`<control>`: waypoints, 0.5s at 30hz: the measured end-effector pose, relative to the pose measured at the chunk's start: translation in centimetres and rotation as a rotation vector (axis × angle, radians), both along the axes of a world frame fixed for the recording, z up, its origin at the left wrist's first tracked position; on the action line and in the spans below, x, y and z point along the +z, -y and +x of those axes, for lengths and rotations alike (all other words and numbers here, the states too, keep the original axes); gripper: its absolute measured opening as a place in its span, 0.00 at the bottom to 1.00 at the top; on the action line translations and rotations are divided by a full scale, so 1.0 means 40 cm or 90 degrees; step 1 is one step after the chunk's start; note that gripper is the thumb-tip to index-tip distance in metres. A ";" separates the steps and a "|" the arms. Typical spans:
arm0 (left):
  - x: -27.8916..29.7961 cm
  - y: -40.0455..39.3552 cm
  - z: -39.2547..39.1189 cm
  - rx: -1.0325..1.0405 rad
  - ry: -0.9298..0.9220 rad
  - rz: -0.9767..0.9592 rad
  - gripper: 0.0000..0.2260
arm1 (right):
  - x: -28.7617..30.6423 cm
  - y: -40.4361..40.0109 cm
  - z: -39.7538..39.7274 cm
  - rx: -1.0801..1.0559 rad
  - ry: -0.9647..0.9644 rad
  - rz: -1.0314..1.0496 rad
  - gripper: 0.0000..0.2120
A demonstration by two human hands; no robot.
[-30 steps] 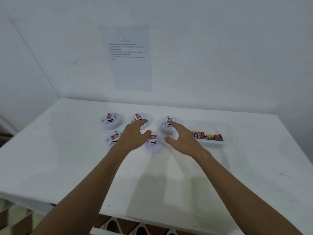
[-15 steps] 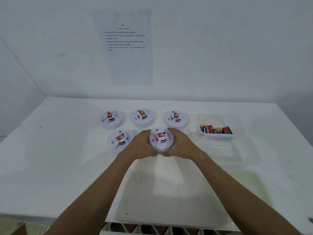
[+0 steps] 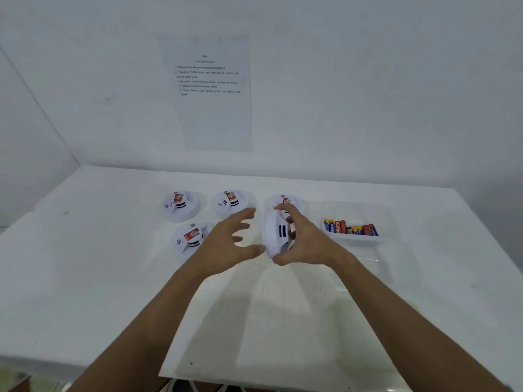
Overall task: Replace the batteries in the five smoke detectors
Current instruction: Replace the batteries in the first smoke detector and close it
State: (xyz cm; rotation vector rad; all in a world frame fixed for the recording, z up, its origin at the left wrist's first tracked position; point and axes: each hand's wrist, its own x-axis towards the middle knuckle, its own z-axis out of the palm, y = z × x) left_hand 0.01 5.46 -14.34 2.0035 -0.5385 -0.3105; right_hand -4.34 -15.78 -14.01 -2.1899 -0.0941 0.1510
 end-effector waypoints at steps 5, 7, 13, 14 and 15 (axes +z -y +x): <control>0.046 0.023 -0.041 -0.050 -0.075 -0.028 0.25 | 0.036 0.039 -0.052 0.052 -0.040 0.156 0.46; 0.062 0.038 -0.057 -0.091 -0.123 -0.064 0.27 | 0.033 0.054 -0.066 0.066 -0.061 0.268 0.46; 0.075 0.054 -0.070 -0.056 -0.135 -0.084 0.31 | 0.029 0.078 -0.088 0.091 -0.054 0.315 0.46; 0.076 0.055 -0.070 -0.043 -0.131 -0.081 0.31 | 0.030 0.082 -0.088 0.091 -0.042 0.283 0.45; 0.076 0.055 -0.069 -0.034 -0.127 -0.080 0.30 | 0.031 0.085 -0.088 0.093 -0.032 0.256 0.44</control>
